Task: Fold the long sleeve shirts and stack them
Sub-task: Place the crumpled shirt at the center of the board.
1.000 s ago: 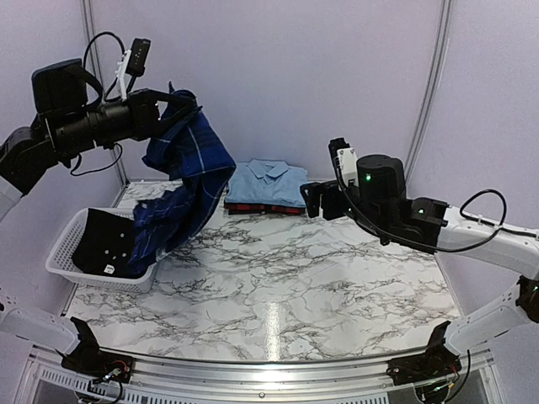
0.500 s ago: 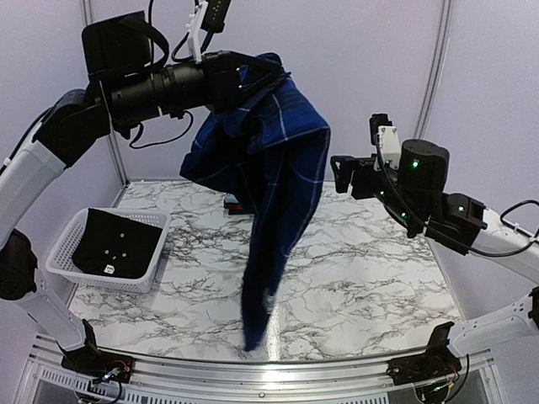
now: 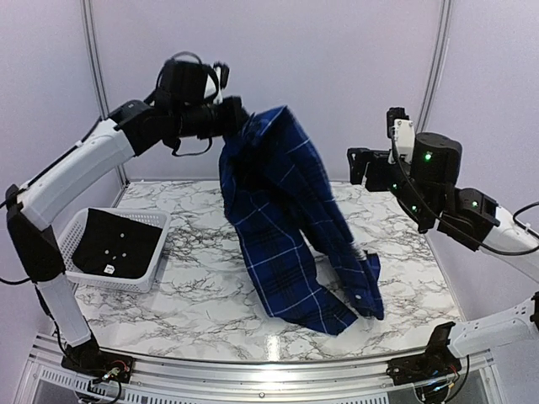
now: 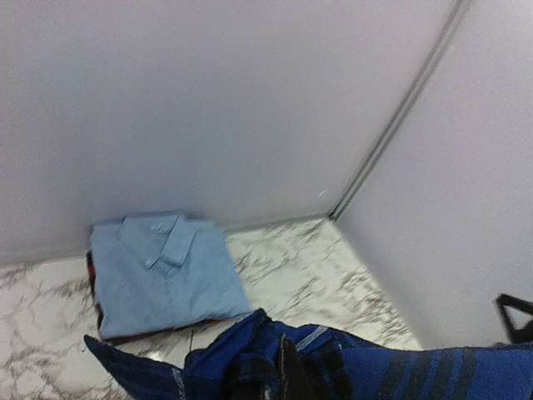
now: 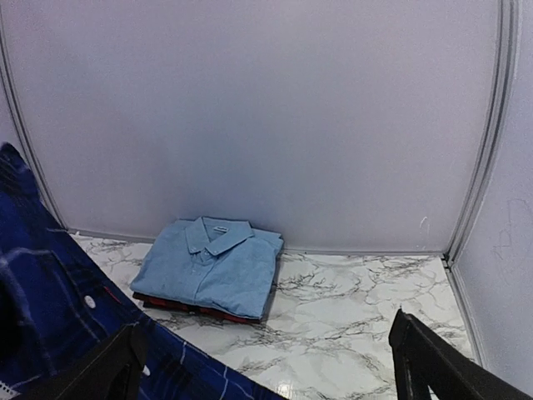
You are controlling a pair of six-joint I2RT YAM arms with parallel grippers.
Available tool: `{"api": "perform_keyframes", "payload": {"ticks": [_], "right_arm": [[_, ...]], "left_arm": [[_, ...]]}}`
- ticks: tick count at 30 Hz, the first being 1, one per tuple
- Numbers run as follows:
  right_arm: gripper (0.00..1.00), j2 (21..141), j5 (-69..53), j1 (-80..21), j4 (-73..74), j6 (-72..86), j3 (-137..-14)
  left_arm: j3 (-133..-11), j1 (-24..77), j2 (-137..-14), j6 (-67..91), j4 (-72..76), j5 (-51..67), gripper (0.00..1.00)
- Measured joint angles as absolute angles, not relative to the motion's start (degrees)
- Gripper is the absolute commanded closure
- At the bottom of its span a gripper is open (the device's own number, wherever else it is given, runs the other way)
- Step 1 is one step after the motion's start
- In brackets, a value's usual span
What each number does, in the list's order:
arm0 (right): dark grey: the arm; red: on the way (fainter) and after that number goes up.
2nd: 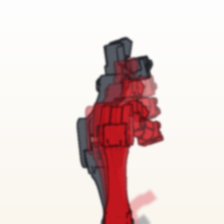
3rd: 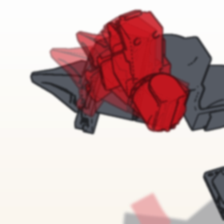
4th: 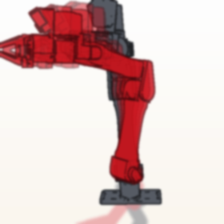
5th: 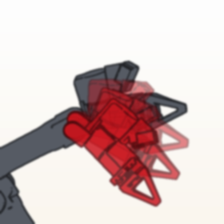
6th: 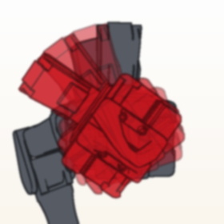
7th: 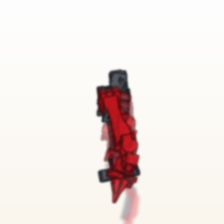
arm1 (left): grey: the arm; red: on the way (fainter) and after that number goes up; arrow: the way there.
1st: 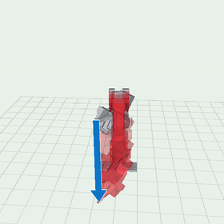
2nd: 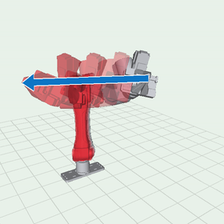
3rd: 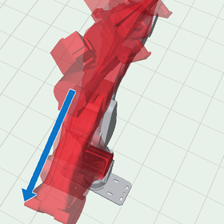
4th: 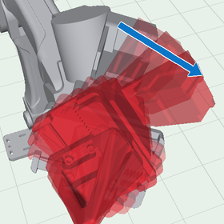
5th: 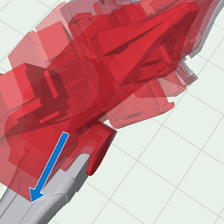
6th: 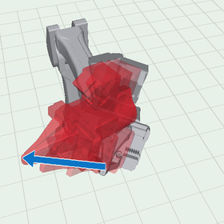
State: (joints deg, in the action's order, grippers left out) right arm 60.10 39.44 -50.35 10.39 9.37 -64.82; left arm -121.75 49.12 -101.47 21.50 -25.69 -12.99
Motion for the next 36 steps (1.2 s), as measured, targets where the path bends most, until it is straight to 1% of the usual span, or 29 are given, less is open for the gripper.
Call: {"api": "perform_keyframes", "payload": {"ticks": [3,4,5,6,9,11,12,18,26,32,36], "right_arm": [[0.02,62.52,37.47,-48.34,13.17,11.07,-64.79],[0.02,63.53,36.27,-47.44,14.22,11.92,-64.73],[0.02,64.55,34.83,-46.52,15.03,12.6,-64.42],[0.02,65.49,33.39,-45.95,15.66,13.39,-63.79],[0.02,67.83,28.6,-45.34,17.76,15.11,-60.9],[0.03,69.17,25.19,-45.32,19.0,16.34,-57.67],[0.04,69.38,23.97,-45.32,19.46,16.78,-56.1],[0.07,69.32,18.33,-45.34,21.98,19.94,-45.34],[0.12,66.41,16.93,-45.36,25.12,24.73,-40.86],[0.12,65.54,15.94,-45.45,25.34,28.18,-36.51],[0.12,68.55,16.05,-45.28,22.98,29.02,-36.12]], "left_arm": [[-110.04,40.91,-103.81,27.03,-27.18,-8.51,1.0],[-107.59,39.27,-105.21,28.16,-27.68,-7.29,0.95],[-104.51,37.36,-107.37,29.21,-28.38,-5.72,0.85],[-102.63,36.34,-109.03,29.71,-28.95,-4.75,0.7],[-97.23,34.52,-113.32,30.96,-30.76,-2.55,0.37],[-95.11,34.44,-113.4,31.05,-32.32,-2.48,0.24],[-94.7,34.46,-112.95,30.89,-32.38,-2.5,0.22],[-90.04,34.61,-103.7,30.44,-30.59,-3.27,0.18],[-76.93,36.6,-91.81,29.47,-27.94,-2.52,0.17],[-63.81,40.6,-84.75,29.8,-25.19,2.63,0.18],[-58.06,45.58,-83.0,30.57,-22.65,6.63,0.19]]}}
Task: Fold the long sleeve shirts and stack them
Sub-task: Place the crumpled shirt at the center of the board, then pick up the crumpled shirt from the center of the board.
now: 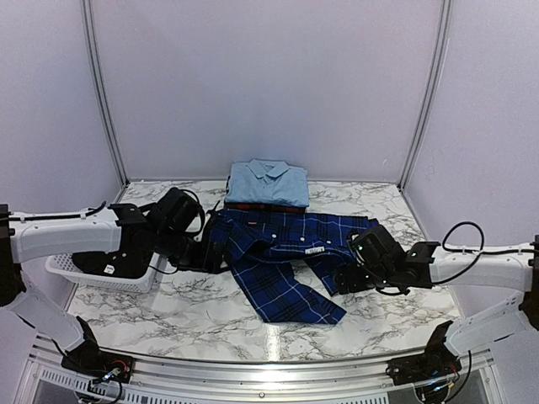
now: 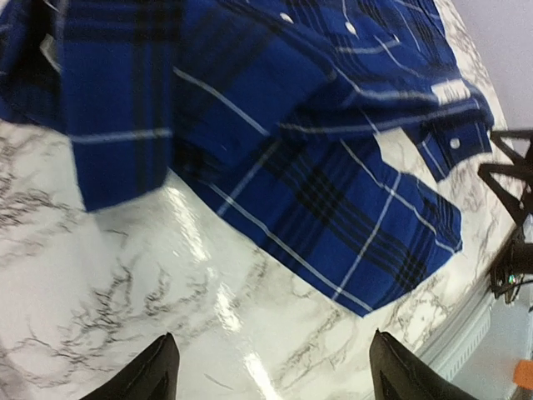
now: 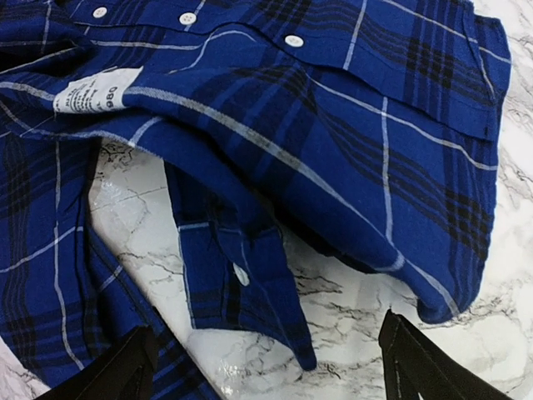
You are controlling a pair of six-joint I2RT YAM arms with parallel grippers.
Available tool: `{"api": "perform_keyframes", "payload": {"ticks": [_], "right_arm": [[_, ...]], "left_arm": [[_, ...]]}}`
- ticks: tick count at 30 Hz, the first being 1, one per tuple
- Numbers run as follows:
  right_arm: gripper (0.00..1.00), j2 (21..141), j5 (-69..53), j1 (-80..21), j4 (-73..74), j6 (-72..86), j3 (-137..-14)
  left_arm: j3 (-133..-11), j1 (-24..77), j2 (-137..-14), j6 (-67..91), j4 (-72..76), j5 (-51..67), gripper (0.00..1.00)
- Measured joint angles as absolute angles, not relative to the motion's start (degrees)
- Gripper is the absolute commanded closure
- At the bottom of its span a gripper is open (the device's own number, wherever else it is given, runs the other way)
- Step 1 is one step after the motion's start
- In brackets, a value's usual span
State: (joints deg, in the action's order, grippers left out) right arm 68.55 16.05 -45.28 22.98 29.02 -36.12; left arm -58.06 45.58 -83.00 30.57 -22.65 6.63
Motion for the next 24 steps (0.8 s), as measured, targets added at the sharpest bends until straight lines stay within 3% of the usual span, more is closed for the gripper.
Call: {"api": "perform_keyframes", "payload": {"ticks": [10,16,24], "right_arm": [[0.14,81.01,19.62,-44.64,15.66,30.13,-37.87],[0.34,82.26,21.12,-44.53,13.63,30.26,-40.38],[0.5,82.24,21.08,-44.47,12.51,29.8,-41.71]], "left_arm": [[-56.42,55.96,-90.54,30.26,-17.5,8.75,0.18],[-65.45,60.34,-103.02,27.75,-15.99,6.87,0.18],[-73.65,63.13,-112.38,24.88,-15.07,4.62,0.25]]}}
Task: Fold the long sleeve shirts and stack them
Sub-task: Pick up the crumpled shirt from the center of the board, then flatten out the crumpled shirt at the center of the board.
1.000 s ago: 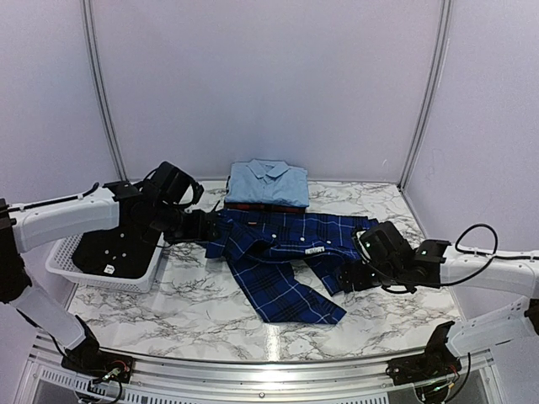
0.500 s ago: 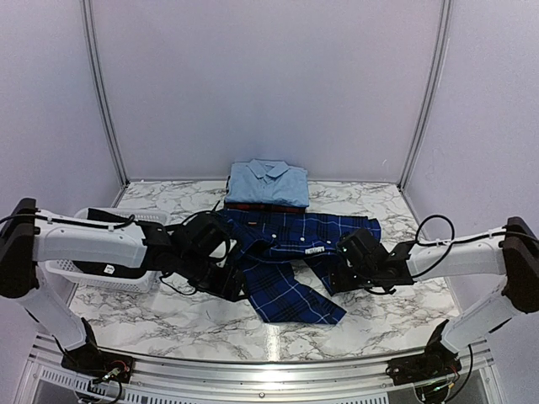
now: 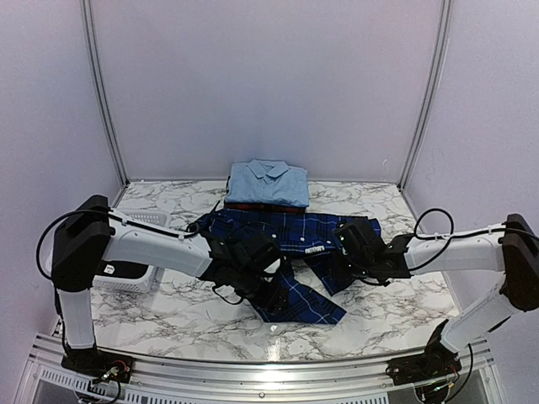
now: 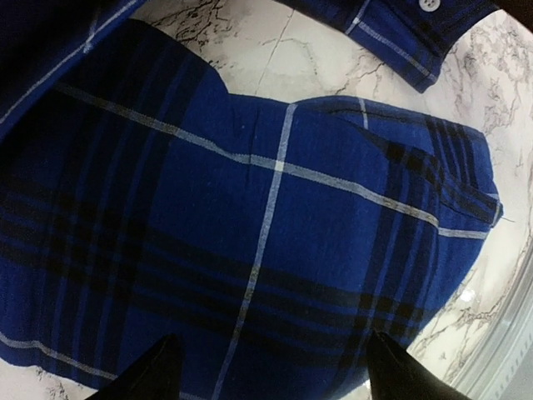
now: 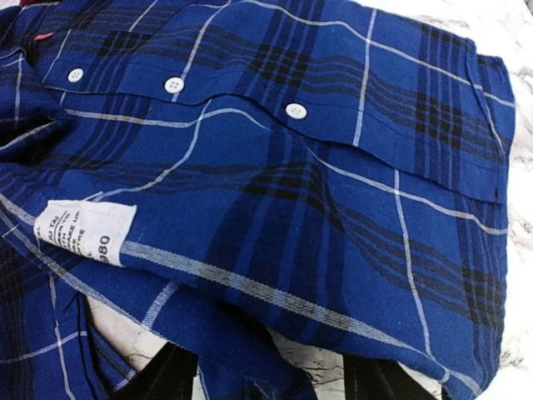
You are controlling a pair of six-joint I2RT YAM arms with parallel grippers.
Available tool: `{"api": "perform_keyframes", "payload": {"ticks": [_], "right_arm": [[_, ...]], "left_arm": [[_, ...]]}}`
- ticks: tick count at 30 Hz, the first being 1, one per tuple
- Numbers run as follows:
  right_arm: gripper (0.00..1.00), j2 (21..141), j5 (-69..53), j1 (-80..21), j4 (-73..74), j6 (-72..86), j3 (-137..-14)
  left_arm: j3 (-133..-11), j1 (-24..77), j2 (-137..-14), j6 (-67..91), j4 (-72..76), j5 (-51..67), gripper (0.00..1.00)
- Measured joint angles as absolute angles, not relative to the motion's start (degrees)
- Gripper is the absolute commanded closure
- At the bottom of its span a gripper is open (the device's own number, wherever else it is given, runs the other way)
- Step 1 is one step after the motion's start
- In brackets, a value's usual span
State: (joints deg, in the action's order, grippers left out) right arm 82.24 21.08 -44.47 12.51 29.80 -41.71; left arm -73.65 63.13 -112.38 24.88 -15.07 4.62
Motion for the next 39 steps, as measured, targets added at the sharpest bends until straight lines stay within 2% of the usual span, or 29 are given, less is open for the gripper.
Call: {"api": "perform_keyframes", "payload": {"ticks": [4,8,10,13,20,27,32,39], "right_arm": [[0.63,82.39,20.84,-44.47,12.51,29.76,-42.59],[0.81,82.39,20.56,-44.45,12.8,29.47,-43.29],[0.89,82.39,20.47,-44.45,13.19,29.3,-43.72],[1.0,82.35,20.36,-44.45,14.48,28.69,-45.19],[1.0,80.75,21.65,-44.45,18.92,26.87,-51.62],[1.0,80.27,28.82,-42.19,25.63,20.88,-67.61],[1.0,82.72,34.59,-35.88,27.16,14.5,-81.65],[1.0,88.97,39.0,-32.03,27.55,6.63,-98.3]], "left_arm": [[-75.2,63.92,-114.74,24.21,-15.03,3.55,0.44],[-76.01,65.08,-115.92,23.62,-14.81,2.87,0.84],[-76.01,65.3,-116.07,24.45,-14.83,2.39,0.99],[-75.55,65.41,-116.05,24.53,-14.96,0.4,1.0],[-71.02,65.21,-110.15,25.76,-18.11,-7.7,1.0],[-67.88,63.33,-90.89,25.65,-26.17,-19.03,1.0],[-70.52,61.36,-76.18,23.24,-30.59,-27.9,1.0],[-80.05,59.44,-67.22,17.45,-34.11,-37.85,1.0]]}}
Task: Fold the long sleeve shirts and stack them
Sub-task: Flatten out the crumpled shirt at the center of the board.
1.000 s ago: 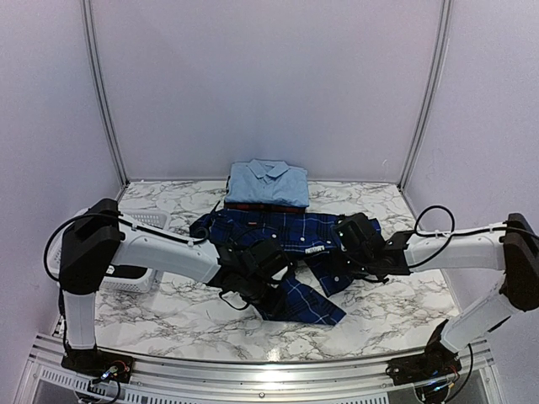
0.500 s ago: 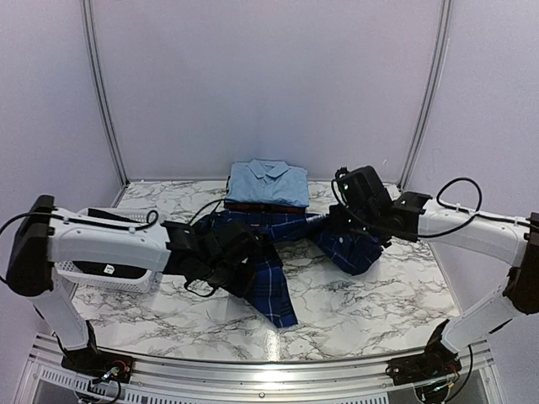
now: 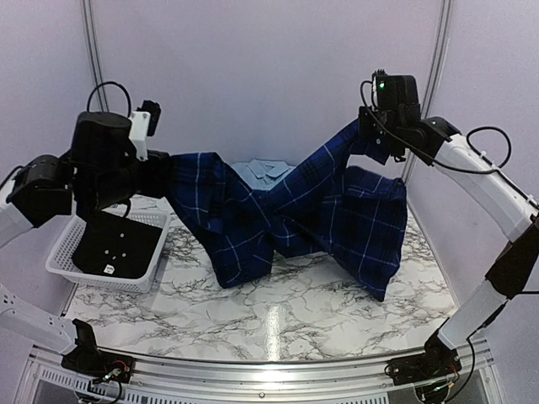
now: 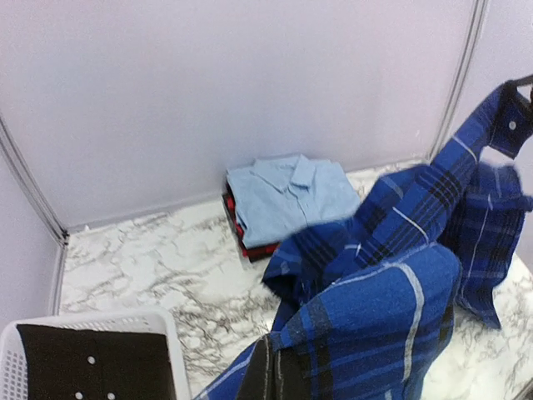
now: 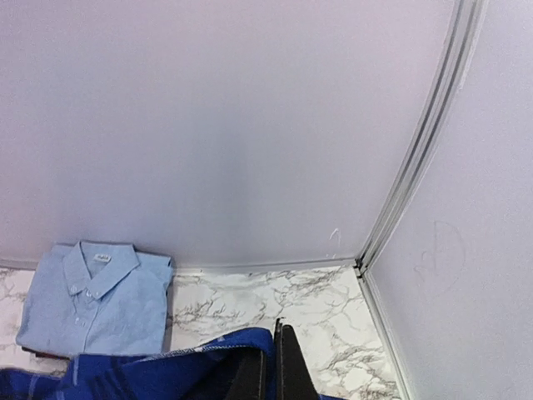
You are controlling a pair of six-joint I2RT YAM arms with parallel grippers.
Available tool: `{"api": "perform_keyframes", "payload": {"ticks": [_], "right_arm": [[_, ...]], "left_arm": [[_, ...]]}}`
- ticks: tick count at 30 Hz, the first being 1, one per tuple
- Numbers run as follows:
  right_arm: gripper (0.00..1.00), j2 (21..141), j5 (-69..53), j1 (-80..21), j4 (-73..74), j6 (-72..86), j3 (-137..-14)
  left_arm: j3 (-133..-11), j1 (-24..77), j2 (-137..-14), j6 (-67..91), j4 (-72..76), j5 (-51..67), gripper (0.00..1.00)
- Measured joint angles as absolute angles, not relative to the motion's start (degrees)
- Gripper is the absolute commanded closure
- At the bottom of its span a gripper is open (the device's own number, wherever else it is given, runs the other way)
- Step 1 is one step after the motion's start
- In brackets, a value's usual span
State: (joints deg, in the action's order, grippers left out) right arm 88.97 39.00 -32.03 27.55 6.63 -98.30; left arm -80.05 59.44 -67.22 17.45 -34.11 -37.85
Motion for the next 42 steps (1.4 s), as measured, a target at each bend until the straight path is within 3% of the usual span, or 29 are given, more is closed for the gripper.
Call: {"api": "perform_keyframes", "payload": {"ticks": [5,11,20,27,28,33,34,36,39,42], "right_arm": [[1.0,89.65,39.66,-27.4,28.14,3.88,-106.87],[1.0,90.35,39.13,-19.16,29.82,3.33,-108.16],[1.0,99.72,36.73,-8.32,32.6,6.44,-107.0],[1.0,105.97,34.72,-0.69,35.73,8.84,-108.14],[0.97,106.76,33.43,-0.3,36.38,9.04,-109.36],[0.46,107.98,26.55,-2.46,36.97,10.11,-112.12],[0.4,107.96,25.76,-3.73,36.6,9.67,-111.74],[0.32,107.26,24.32,-7.11,35.75,9.61,-108.97],[0.3,103.68,22.28,-12.32,33.76,10.15,-98.56],[0.32,97.86,19.86,-16.64,32.82,11.46,-85.95]], "left_arm": [[-87.18,58.85,-63.96,13.32,-34.79,-42.87,1.0],[-88.75,56.1,-60.75,10.26,-35.14,-43.59,1.0],[-79.64,54.15,-60.62,8.75,-35.62,-17.72,1.0],[-68.95,50.85,-60.73,11.11,-41.19,-8.54,1.0],[-67.57,50.15,-60.8,11.42,-42.26,-7.4,1.0],[-61.98,48.99,-63.53,12.51,-45.43,0.97,1.0],[-61.12,48.99,-64.55,12.56,-45.76,2.79,0.97],[-59.77,49.01,-66.54,12.49,-46.15,6.59,0.78],[-59.18,49.01,-68.25,12.1,-46.81,11.33,0.45],[-59.81,49.01,-68.36,11.29,-47.11,13.26,0.31]]}}
